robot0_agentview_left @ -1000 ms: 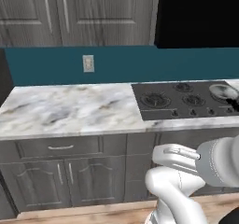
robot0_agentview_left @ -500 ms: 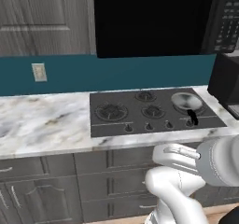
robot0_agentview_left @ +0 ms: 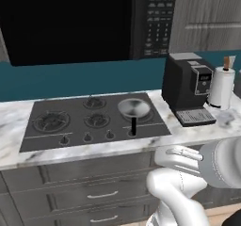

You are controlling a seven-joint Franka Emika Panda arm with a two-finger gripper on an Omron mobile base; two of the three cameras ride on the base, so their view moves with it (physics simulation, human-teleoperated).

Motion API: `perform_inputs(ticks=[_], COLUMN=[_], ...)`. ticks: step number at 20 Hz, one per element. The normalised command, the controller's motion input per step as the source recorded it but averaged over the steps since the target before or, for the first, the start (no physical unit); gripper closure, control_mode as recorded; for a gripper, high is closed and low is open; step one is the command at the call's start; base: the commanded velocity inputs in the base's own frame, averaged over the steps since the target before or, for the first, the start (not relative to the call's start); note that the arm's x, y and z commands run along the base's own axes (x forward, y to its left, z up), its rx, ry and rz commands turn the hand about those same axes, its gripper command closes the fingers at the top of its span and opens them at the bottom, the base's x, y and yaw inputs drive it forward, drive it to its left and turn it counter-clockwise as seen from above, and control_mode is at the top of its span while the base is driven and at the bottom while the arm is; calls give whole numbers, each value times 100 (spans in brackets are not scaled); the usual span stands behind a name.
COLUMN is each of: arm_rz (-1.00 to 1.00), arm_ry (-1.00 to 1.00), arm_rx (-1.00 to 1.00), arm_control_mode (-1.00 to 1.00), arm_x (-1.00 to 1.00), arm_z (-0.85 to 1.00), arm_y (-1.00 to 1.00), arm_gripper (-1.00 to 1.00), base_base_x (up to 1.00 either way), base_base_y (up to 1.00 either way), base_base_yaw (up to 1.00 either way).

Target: Move the pot and pan from the stove into the sink.

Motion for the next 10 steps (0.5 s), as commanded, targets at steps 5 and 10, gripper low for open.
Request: perform_inputs(ticks=[5,10], arm_rz=[0,0], arm_ry=[0,0], arm_rx=[0,0], arm_control_mode=[100,100], arm_x=[0,0], arm_z=[0,0], arm_y=[0,0], arm_gripper=[-100,-100], base_base_x=[25,12], base_base_y=[-97,-47], base_base_yaw=[-14,-5])
